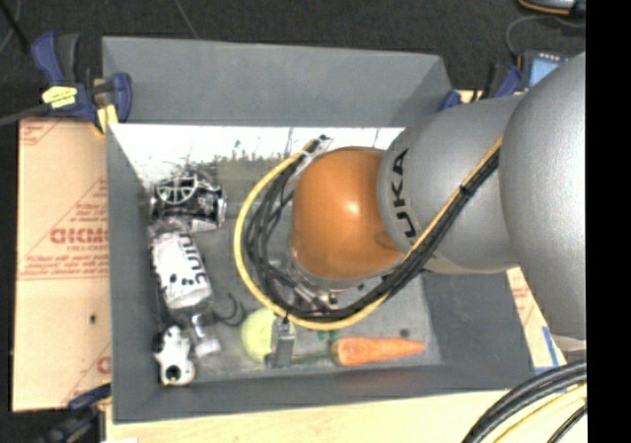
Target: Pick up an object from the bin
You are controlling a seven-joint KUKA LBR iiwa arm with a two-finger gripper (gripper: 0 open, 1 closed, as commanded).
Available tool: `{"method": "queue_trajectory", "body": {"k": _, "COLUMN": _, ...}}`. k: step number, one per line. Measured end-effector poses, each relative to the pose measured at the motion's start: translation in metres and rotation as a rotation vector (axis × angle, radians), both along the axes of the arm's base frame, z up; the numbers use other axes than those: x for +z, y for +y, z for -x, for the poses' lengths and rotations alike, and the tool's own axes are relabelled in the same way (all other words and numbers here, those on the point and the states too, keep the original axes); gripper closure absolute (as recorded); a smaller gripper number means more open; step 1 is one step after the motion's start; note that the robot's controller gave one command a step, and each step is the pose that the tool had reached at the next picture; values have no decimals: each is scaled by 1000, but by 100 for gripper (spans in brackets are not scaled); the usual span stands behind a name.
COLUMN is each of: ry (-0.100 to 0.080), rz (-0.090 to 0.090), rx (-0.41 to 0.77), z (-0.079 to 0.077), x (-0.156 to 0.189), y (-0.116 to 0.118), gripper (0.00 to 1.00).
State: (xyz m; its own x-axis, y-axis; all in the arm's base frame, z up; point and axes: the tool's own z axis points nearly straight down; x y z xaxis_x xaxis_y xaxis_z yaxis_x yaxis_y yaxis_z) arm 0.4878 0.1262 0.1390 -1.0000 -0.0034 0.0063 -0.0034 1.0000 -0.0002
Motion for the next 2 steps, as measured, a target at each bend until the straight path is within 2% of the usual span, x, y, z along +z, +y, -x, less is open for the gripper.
{"method": "queue_trajectory", "body": {"k": 1, "ry": -8, "rz": -1, "rx": -4, "z": -2, "x": 4, "y": 0, "gripper": 0}}
{"method": "queue_trajectory", "body": {"k": 2, "ry": -5, "rz": -1, "rx": -24, "z": -14, "x": -21, "y": 2, "gripper": 0}}
